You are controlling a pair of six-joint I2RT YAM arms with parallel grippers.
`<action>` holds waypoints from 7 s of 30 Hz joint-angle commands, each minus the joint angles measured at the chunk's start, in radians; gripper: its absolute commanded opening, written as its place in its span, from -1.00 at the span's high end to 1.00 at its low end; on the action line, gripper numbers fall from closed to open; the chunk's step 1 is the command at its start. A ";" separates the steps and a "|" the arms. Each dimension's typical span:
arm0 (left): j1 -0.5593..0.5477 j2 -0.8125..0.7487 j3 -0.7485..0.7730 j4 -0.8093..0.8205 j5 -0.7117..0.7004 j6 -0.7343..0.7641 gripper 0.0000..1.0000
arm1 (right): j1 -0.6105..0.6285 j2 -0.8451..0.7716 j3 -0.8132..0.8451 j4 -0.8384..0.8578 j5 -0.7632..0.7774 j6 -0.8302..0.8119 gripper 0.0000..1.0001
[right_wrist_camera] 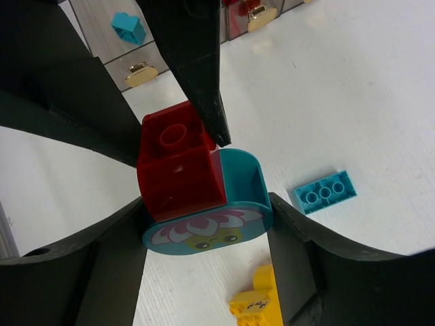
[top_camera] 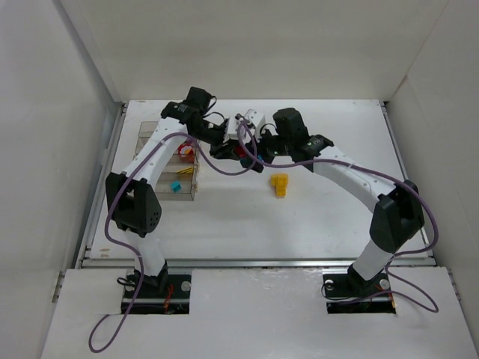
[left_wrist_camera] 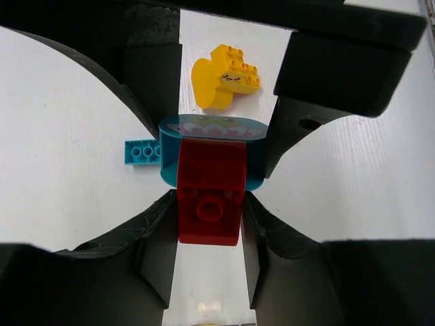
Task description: Sort the legos into containers by color
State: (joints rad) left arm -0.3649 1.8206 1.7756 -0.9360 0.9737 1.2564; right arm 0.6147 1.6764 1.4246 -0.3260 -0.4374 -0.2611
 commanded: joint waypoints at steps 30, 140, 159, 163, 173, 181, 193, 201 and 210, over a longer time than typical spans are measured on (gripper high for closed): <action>0.237 -0.058 -0.062 0.307 -0.010 -0.410 1.00 | -0.124 0.006 -0.171 0.084 0.078 0.088 1.00; 0.603 -0.532 -0.529 0.654 -1.066 -1.224 -0.41 | 0.342 0.738 0.746 0.139 0.215 0.652 -0.45; 0.603 -0.483 -0.455 0.635 -1.056 -1.193 -0.41 | 0.342 0.458 0.725 0.050 0.402 0.493 -1.00; 0.603 -0.472 -0.410 0.626 -1.057 -1.184 -0.41 | 0.222 0.267 0.513 -0.053 0.591 0.484 -1.00; 0.603 -0.428 -0.387 0.626 -1.027 -1.203 -0.41 | -0.115 0.336 0.364 -0.338 0.602 0.571 -1.00; 0.603 -0.409 -0.378 0.626 -1.027 -1.203 -0.41 | -0.069 0.485 0.421 -0.318 0.586 0.605 -0.77; 0.603 -0.409 -0.397 0.626 -1.027 -1.203 -0.41 | -0.047 0.579 0.474 -0.309 0.542 0.623 -0.64; 0.603 -0.409 -0.397 0.626 -1.009 -1.203 -0.41 | 0.002 0.680 0.596 -0.361 0.583 0.668 -0.43; 0.603 -0.409 -0.397 0.626 -1.000 -1.203 -0.41 | 0.065 0.553 0.533 -0.243 0.614 0.501 -0.41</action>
State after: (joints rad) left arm 0.2314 1.4204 1.3510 -0.3264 -0.0410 0.0616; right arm 0.6369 2.3356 1.9663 -0.6464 0.1509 0.3241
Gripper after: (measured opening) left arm 0.706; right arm 0.708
